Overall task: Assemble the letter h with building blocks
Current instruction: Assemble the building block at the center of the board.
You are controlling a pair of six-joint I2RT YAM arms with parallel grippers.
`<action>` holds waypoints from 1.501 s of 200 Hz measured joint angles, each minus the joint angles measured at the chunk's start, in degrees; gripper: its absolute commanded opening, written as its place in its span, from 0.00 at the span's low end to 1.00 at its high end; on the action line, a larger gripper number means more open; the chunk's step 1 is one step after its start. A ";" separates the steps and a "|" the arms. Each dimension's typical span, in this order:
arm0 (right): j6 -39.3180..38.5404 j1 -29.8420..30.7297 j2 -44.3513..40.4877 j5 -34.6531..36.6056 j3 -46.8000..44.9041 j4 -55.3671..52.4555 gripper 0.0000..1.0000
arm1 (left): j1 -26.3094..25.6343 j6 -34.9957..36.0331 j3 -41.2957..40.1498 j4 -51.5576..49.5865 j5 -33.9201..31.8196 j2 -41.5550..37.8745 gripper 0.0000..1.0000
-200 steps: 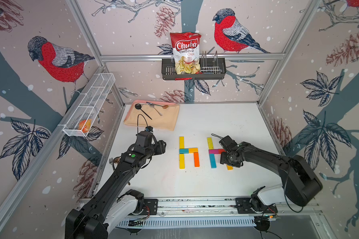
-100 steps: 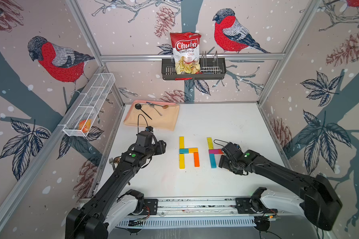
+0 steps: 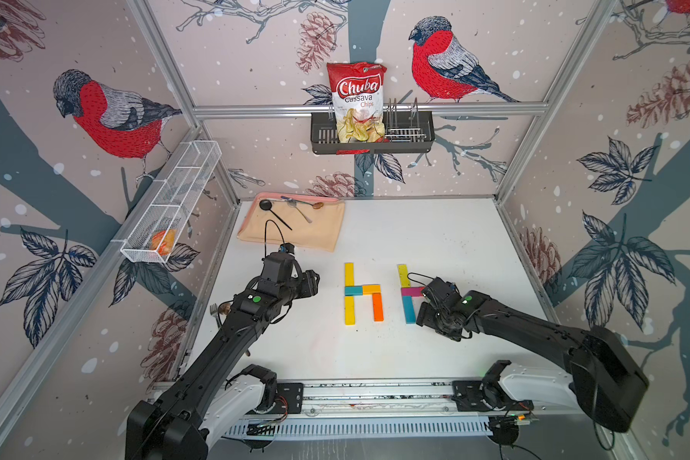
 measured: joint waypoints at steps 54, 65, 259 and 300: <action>-1.25 -1.66 0.24 -0.37 0.02 1.09 0.85 | 0.00 0.00 0.00 0.00 0.00 -0.02 0.64; -1.27 -1.97 0.24 -0.37 0.02 1.16 0.85 | 0.00 0.00 0.00 0.00 0.00 -0.02 0.64; -9.22 -7.30 4.00 3.85 6.64 -4.17 0.83 | 0.00 0.02 0.00 0.02 0.00 -0.11 0.64; -13.94 -8.87 9.60 3.63 7.91 -1.70 0.77 | 0.00 0.02 0.00 0.02 0.00 -0.11 0.64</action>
